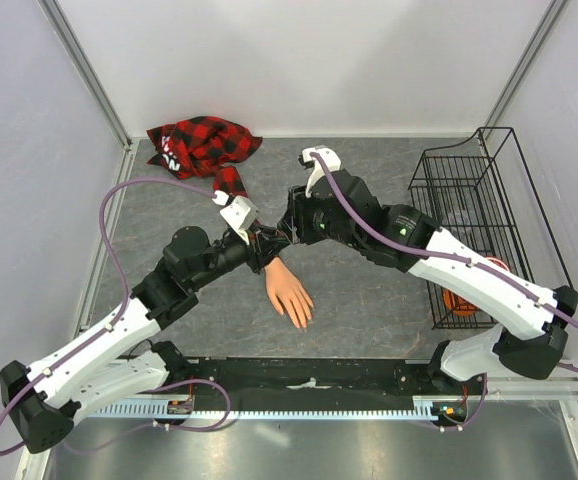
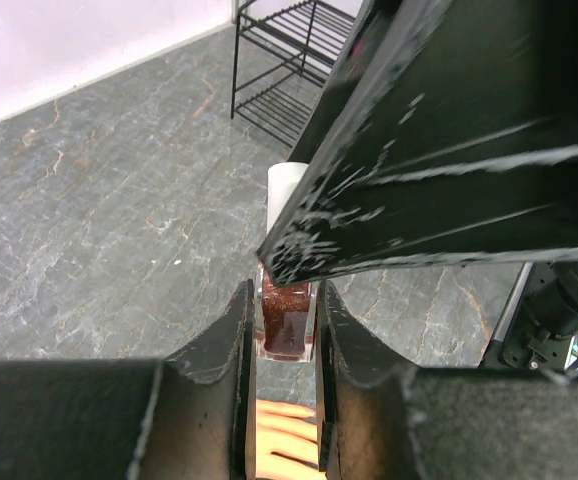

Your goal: Paint the nails

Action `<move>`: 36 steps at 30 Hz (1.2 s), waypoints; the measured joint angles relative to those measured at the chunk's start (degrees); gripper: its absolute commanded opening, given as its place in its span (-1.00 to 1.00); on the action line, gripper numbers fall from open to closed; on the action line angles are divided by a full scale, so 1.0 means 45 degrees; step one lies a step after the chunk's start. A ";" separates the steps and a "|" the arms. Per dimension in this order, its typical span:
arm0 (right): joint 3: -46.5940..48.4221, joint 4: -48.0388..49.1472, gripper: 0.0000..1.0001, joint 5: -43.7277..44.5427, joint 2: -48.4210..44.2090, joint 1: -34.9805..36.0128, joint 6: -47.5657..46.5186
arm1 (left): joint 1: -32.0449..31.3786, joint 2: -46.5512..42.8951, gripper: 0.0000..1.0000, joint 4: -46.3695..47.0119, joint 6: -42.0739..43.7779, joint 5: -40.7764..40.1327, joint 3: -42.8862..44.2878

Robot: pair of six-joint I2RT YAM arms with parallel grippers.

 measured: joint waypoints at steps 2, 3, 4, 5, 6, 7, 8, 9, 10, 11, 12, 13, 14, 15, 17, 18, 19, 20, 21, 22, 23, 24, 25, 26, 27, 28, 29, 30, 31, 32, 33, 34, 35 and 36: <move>0.0000 -0.0019 -0.30 0.0117 0.0058 0.0019 -0.0010 | 0.0000 -0.0049 -0.96 0.0039 0.0005 0.0000 0.0000; 0.0000 -0.0024 -0.32 0.0170 0.0063 0.0015 -0.0034 | 0.0000 -0.0083 -0.96 0.0039 0.0000 0.0005 0.0000; 0.0005 -0.0015 -0.44 0.0199 0.0058 0.0015 -0.0010 | 0.0000 -0.0121 -0.97 0.0053 0.0005 0.0005 0.0000; 0.0029 -0.0005 -0.51 0.0204 0.0058 0.0019 0.0000 | 0.0000 -0.0136 -0.96 0.0053 0.0005 0.0010 0.0000; 0.0034 0.0015 -0.77 0.0185 0.0058 0.0029 0.0010 | 0.0000 -0.0146 -0.96 0.0049 0.0005 0.0024 0.0000; 0.0049 0.0019 -0.98 0.0204 0.0058 0.0073 -0.0039 | -0.0005 -0.0146 -0.97 0.0049 0.0005 0.0029 0.0000; 0.0049 0.0000 -1.00 0.0204 0.0058 0.0078 -0.0136 | -0.0005 -0.0160 -0.96 0.0029 0.0005 0.0049 0.0000; 0.0053 -0.0010 -1.00 0.0151 0.0058 0.0078 -0.0165 | 0.0000 -0.0189 -0.96 0.0005 0.0000 0.0073 0.0000; 0.0063 -0.0015 -1.00 0.0087 0.0058 0.0078 -0.0214 | 0.0005 -0.0214 -0.96 -0.0029 -0.0010 0.0087 0.0000; 0.0063 -0.0019 -1.00 -0.0024 0.0058 0.0073 -0.0335 | 0.0010 -0.0228 -0.96 -0.0087 -0.0019 0.0126 0.0015; 0.0058 -0.0024 -1.00 -0.0165 0.0044 0.0073 -0.0534 | 0.0019 -0.0248 -0.96 -0.0238 -0.0039 0.0233 0.0063; 0.0044 -0.0029 -1.00 -0.0393 0.0005 0.0068 -0.0797 | 0.0049 -0.0262 -0.97 -0.0413 -0.0087 0.0418 0.0155; 0.0000 -0.0010 -1.00 -0.0656 -0.0087 0.0044 -0.1098 | 0.0102 -0.0267 -0.96 -0.0593 -0.0126 0.0597 0.0262; -0.0146 0.0097 -1.00 -0.1161 -0.0311 0.0034 -0.1593 | 0.0219 -0.0267 -0.97 -0.0845 -0.0209 0.1127 0.0432; -0.0699 0.0563 -1.00 -0.2336 -0.0971 -0.0083 -0.2599 | 0.0597 -0.0306 -0.96 -0.1010 -0.0466 0.2657 0.0646; -0.1156 0.0957 -1.00 -0.3138 -0.1394 -0.0136 -0.3133 | 0.0782 -0.0345 -0.97 -0.0952 -0.0675 0.3614 0.0670; -0.2074 0.1729 -1.00 -0.4464 -0.2176 -0.0257 -0.3881 | 0.1030 -0.0408 -0.96 -0.0845 -0.1015 0.4911 0.0675; -0.2846 0.2438 -1.00 -0.5654 -0.2900 -0.0321 -0.4342 | 0.1234 -0.0447 -0.96 -0.0588 -0.1477 0.6387 0.0651; -0.3429 0.3002 -1.00 -0.6591 -0.3400 -0.0340 -0.4541 | 0.1292 -0.0452 -0.96 -0.0287 -0.1889 0.7446 0.0627; -0.3973 0.3638 -1.00 -0.7684 -0.3818 -0.0364 -0.4692 | 0.1331 -0.0457 -0.96 0.0223 -0.2458 0.8748 0.0597; -0.4337 0.4265 -1.00 -0.9000 -0.4167 -0.0374 -0.4794 | 0.1341 -0.0457 -0.96 0.0758 -0.3007 0.9821 0.0597; -0.4401 0.4682 -1.00 -0.9962 -0.4260 -0.0355 -0.4886 | 0.1321 -0.0486 -0.96 0.1287 -0.3478 1.0637 0.0597; -0.4405 0.4998 -1.00 -1.0598 -0.4240 -0.0311 -0.4959 | 0.1321 -0.0534 -0.96 0.1627 -0.3769 1.1152 0.0607; -0.4420 0.5372 -1.00 -1.1220 -0.4211 -0.0277 -0.5032 | 0.1326 -0.0646 -0.96 0.1807 -0.4027 1.1521 0.0641; -0.4439 0.5634 -1.00 -1.1594 -0.4201 -0.0238 -0.5105 | 0.1336 -0.0772 -0.96 0.1812 -0.4080 1.1725 0.0651; -0.4473 0.5877 -1.00 -1.1885 -0.4138 -0.0194 -0.5178 | 0.1345 -0.0908 -0.96 0.1719 -0.4095 1.1798 0.0665; -0.4488 0.5989 -0.95 -1.2041 -0.4090 -0.0170 -0.5221 | 0.1355 -0.1039 -0.96 0.1365 -0.4080 1.1798 0.0748; -0.4478 0.6042 -0.48 -1.2094 -0.4056 -0.0146 -0.5251 | 0.1355 -0.1103 -0.97 0.1054 -0.4002 1.1730 0.0855; -0.4459 0.6076 -0.27 -1.2065 -0.4041 -0.0141 -0.5255 | 0.1355 -0.1180 -0.96 0.0656 -0.3861 1.1589 0.0991; -0.4415 0.6023 -0.20 -1.1812 -0.4041 -0.0131 -0.5231 | 0.1350 -0.1248 -0.96 0.0131 -0.3623 1.1268 0.1161; -0.4318 0.5897 0.02 -1.1361 -0.4041 -0.0112 -0.5255 | 0.1370 -0.1316 -0.97 -0.0374 -0.3376 1.0705 0.1331; -0.4211 0.5741 0.18 -1.0836 -0.4036 -0.0073 -0.5192 | 0.1370 -0.1379 -0.97 -0.0738 -0.3128 1.0054 0.1506; -0.4090 0.5561 0.28 -1.0040 -0.4027 -0.0039 -0.5066 | 0.1360 -0.1462 -0.96 -0.1258 -0.2807 0.9083 0.1724; -0.3944 0.5260 0.39 -0.9340 -0.4017 -0.0039 -0.4949 | 0.1365 -0.1530 -0.96 -0.1472 -0.2594 0.8408 0.1821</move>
